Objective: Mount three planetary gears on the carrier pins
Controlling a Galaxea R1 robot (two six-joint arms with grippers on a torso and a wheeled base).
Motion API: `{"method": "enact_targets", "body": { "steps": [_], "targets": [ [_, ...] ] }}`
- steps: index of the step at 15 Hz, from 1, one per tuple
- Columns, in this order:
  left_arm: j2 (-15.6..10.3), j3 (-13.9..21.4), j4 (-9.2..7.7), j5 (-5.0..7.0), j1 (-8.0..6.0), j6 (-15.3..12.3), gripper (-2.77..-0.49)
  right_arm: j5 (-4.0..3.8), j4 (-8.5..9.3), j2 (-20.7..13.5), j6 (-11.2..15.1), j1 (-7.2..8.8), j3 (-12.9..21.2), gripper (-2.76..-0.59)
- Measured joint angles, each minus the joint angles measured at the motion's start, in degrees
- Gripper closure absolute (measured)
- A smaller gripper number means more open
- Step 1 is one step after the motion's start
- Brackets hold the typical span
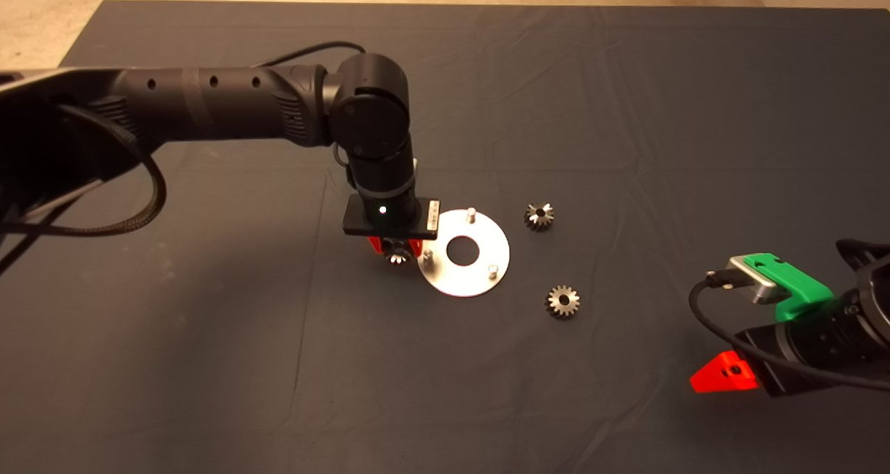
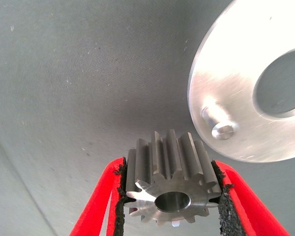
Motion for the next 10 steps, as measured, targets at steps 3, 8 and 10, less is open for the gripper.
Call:
{"method": "enact_targets", "body": {
  "steps": [3, 8, 10],
  "targets": [
    [0.1, 0.2, -0.04, 0.62, -0.02, -1.7, -1.00, 0.11, 0.00, 0.0, 0.0, 0.05, 0.0, -2.73],
    [4.8, -2.1, -0.34, 0.05, -0.05, -1.9, -0.99, 0.08, 0.00, 0.0, 0.0, 0.02, 0.0, -2.73],
    [5.0, -2.8, -0.39, 0.13, -0.05, -2.2, -0.99, 0.02, 0.00, 0.0, 0.0, 0.02, 0.0, -2.73]
  ]
}}
